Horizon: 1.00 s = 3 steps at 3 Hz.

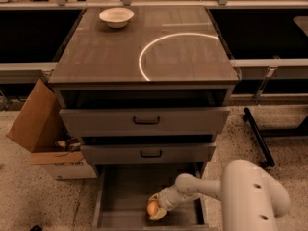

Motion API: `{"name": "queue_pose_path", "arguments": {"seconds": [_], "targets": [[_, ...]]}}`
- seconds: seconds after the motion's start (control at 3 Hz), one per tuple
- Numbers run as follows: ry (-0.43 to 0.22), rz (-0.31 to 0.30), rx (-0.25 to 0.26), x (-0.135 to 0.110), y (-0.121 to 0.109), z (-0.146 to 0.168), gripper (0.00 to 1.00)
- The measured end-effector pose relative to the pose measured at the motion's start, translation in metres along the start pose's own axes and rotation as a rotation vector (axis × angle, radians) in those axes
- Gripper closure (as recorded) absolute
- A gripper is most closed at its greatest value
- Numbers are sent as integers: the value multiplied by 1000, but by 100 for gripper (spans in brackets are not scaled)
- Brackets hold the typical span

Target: Pick orange from bottom drawer and place on counter

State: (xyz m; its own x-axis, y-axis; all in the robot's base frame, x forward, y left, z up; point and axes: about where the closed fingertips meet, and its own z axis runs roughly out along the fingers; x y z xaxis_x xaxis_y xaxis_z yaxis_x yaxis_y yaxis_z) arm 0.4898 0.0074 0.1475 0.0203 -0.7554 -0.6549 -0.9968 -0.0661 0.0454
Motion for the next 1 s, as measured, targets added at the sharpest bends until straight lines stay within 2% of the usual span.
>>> {"name": "queue_pose_path", "arguments": {"seconds": [0.33,0.67,1.0], "targets": [[-102,-44,37,-2,18,-51,100],[-102,-45,36,-3,18,-50,100],[-118,-85,69,-22,25,-76,100]]}}
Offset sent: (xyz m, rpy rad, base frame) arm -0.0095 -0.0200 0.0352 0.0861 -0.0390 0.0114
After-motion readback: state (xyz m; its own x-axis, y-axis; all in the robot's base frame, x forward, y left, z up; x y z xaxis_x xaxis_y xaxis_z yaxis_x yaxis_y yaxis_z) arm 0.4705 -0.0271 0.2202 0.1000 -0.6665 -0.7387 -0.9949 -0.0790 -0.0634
